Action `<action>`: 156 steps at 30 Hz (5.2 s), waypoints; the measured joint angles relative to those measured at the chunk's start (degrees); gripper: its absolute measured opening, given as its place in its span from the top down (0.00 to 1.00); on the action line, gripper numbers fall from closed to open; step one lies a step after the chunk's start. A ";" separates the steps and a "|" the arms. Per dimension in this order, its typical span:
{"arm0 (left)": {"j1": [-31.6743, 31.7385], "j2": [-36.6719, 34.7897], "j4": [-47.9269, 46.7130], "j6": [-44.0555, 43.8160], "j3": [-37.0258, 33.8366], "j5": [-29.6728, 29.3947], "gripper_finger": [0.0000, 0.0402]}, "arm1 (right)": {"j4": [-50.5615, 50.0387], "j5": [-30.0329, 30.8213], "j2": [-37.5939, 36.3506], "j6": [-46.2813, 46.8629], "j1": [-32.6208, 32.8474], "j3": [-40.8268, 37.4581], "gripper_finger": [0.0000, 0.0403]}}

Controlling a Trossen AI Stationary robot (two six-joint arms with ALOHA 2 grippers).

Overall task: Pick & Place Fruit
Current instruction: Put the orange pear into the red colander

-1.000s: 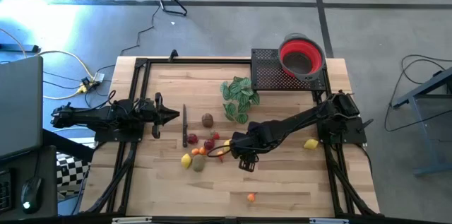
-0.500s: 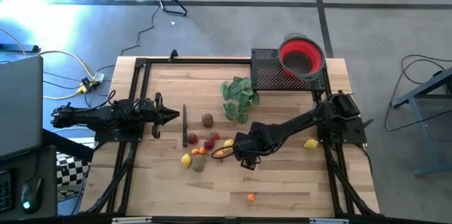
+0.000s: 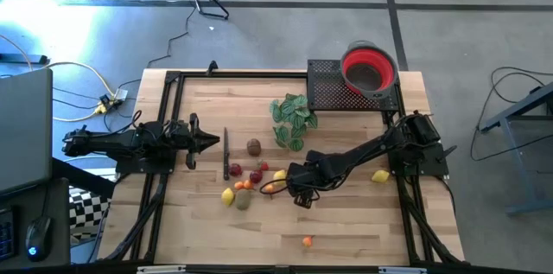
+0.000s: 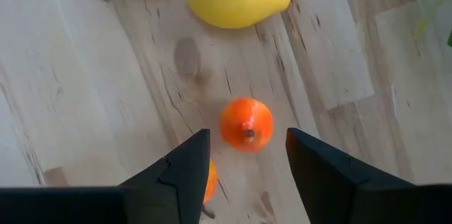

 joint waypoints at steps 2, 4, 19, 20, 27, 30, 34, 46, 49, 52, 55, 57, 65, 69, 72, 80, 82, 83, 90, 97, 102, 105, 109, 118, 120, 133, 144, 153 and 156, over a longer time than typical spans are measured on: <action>0.00 -0.01 0.00 0.00 -0.01 0.00 0.92 | 0.51 0.00 0.00 0.00 0.00 0.00 0.59; 0.00 0.00 0.00 0.00 -0.01 0.00 0.92 | 0.76 0.00 0.00 0.00 0.00 0.00 0.61; 0.00 -0.01 0.00 0.00 -0.01 0.02 0.92 | 0.93 0.00 -0.02 0.00 0.00 0.00 0.84; 0.00 -0.01 -0.02 0.00 0.00 0.02 0.92 | 0.93 -0.02 -0.02 0.00 0.00 0.00 0.86; 0.00 0.01 -0.02 -0.02 0.00 0.02 0.92 | 0.93 -0.22 -0.02 0.17 0.00 0.00 0.98; 0.00 0.00 -0.01 0.00 0.00 0.02 0.92 | 0.93 -0.22 -0.02 0.20 0.00 0.00 0.99; 0.00 0.01 0.00 -0.02 0.00 0.02 0.92 | 0.90 -0.24 -0.04 0.20 0.04 0.00 0.99; 0.00 0.00 0.00 -0.02 0.00 0.04 0.92 | -0.11 -0.92 -1.76 1.41 0.04 -0.07 0.99; 0.00 0.00 -0.02 -0.02 -0.01 0.04 0.92 | -0.19 -1.05 -3.29 1.70 0.04 -0.02 0.99; 0.00 -0.01 0.00 -0.02 -0.01 0.05 0.92 | -0.11 0.05 -5.28 2.96 0.04 -0.02 0.99; 0.00 -0.01 0.00 -0.02 0.01 0.07 0.92 | -0.56 1.82 -7.71 4.70 0.00 -0.02 0.99; 0.00 -0.01 0.00 -0.02 0.00 0.06 0.92 | -0.44 3.26 -9.47 6.08 0.00 -0.02 0.99; 0.00 0.00 0.00 -0.02 0.00 0.07 0.92 | -0.57 9.77 -15.61 7.28 -0.13 0.00 0.99; 0.00 -0.01 0.00 -0.02 -0.01 0.07 0.92 | -0.59 10.79 -18.40 7.30 -0.60 0.00 0.99; 0.00 -0.01 0.02 -0.02 0.00 0.07 0.92 | -0.65 10.78 -20.18 7.30 -1.21 0.00 0.99; 0.00 0.00 0.07 -0.02 -0.01 0.05 0.92 | -4.55 11.64 -24.12 7.10 -4.65 0.00 0.99; 0.00 -0.01 0.09 -0.02 0.00 0.04 0.92 | -5.42 11.85 -25.05 7.09 -6.06 0.00 0.99; 0.00 0.00 0.09 -0.02 0.00 0.04 0.92 | -6.04 11.85 -25.61 7.08 -6.68 0.00 0.99; 0.00 -0.01 0.15 -0.02 0.00 -0.02 0.92 | -7.28 14.79 -27.37 3.11 -11.19 -0.02 0.99; 0.00 -0.01 0.22 -0.02 -0.01 -0.62 0.92 | -7.85 15.60 -29.31 1.05 -17.13 0.02 0.99; 0.00 0.01 0.42 0.00 0.01 -2.31 0.92 | -8.49 16.99 -32.16 -1.25 -21.05 0.17 0.99; 0.00 -0.01 0.50 -0.02 0.01 -2.80 0.92 | -8.88 17.98 -33.83 -3.03 -23.16 0.91 0.99; 0.00 0.00 0.58 -0.02 0.00 -2.95 0.92 | -8.54 21.25 -36.88 -5.06 -26.17 1.81 0.99; 0.00 0.01 0.61 0.00 0.01 -3.10 0.92 | -6.36 29.48 -40.72 -9.25 -33.51 2.21 0.99; 0.00 0.01 0.63 0.76 -0.01 -3.10 0.92 | -5.11 30.28 -40.72 -10.12 -35.47 2.21 0.99; 0.00 0.01 0.63 5.60 -0.01 -3.09 0.92 | -3.26 23.47 -40.52 -12.50 -48.05 2.21 0.99; 0.00 0.01 0.66 5.60 -0.01 -3.08 0.92 | -7.89 19.24 -36.21 -11.79 -53.90 2.19 0.99; 0.02 -0.01 0.74 5.60 0.01 -3.85 0.92 | -14.83 19.17 -30.63 -9.06 -57.25 2.19 0.99; 0.01 0.01 0.73 5.60 -0.01 -3.89 0.92 | -16.39 19.05 -29.27 -8.90 -58.17 2.19 0.99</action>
